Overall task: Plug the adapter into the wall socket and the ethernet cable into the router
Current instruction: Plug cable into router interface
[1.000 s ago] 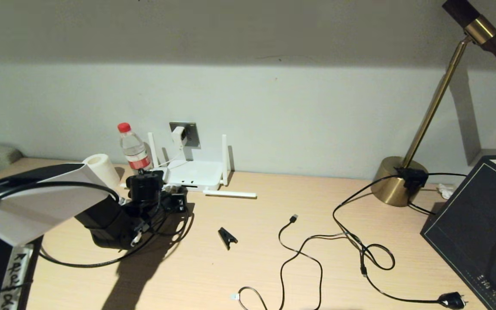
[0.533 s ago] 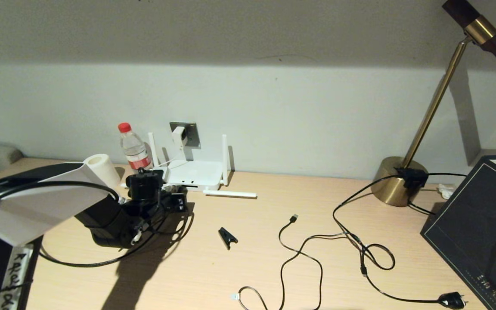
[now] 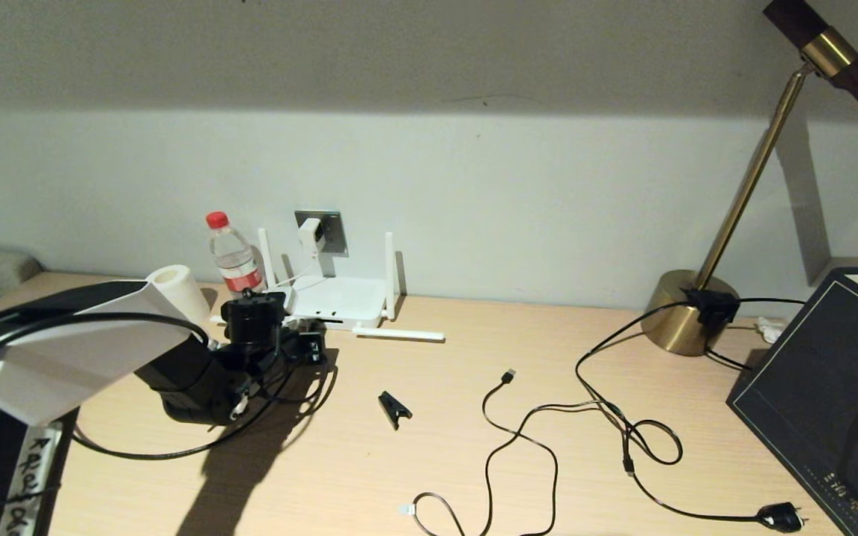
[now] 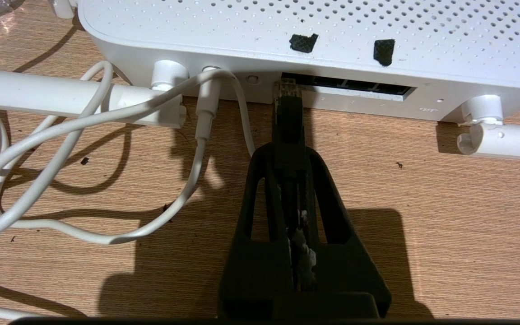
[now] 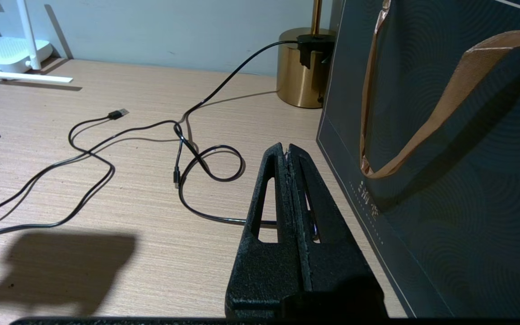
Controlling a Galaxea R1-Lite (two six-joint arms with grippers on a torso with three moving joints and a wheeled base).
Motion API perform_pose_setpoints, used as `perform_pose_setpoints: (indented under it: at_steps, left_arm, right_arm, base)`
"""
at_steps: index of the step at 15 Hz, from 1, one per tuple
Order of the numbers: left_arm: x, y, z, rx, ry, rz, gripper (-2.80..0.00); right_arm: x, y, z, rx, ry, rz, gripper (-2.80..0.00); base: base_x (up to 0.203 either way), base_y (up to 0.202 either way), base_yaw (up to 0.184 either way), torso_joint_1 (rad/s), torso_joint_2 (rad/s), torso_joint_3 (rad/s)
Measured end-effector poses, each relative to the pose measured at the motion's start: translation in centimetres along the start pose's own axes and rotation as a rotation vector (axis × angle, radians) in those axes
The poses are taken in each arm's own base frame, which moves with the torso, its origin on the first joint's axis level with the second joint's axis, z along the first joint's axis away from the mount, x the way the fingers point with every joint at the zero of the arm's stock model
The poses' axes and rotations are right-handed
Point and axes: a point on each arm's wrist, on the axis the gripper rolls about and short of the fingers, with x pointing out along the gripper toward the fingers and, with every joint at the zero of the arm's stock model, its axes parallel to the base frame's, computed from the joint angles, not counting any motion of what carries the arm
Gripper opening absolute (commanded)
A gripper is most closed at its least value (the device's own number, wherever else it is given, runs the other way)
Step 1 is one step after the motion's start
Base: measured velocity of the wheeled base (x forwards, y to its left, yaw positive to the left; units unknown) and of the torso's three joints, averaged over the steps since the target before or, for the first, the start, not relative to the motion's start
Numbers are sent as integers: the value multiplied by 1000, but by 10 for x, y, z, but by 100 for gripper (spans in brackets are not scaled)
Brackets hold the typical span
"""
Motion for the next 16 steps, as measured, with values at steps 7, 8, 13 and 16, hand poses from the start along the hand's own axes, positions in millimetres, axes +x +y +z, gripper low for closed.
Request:
perform_pose_setpoints:
  at_steps: [7, 8, 13, 16]
  left_arm:
    - [0, -1, 0, 0, -1, -2, -280]
    - [0, -1, 0, 1, -1, -2, -280]
    - [-2, -2, -1, 1, -1, -4, -280]
    - [-5, -1, -2, 2, 1, -5, -280]
  right_arm:
    - [0, 0, 0, 1, 0, 0, -280]
    - [0, 0, 0, 1, 0, 0, -280]
    - [0, 0, 0, 1, 0, 0, -280]
    - [0, 0, 0, 0, 0, 0, -280]
  base:
    - [0, 0, 0, 0, 0, 0]
    - [0, 0, 0, 0, 0, 0]
    - [0, 0, 0, 0, 0, 0]
    - [0, 0, 0, 0, 0, 0]
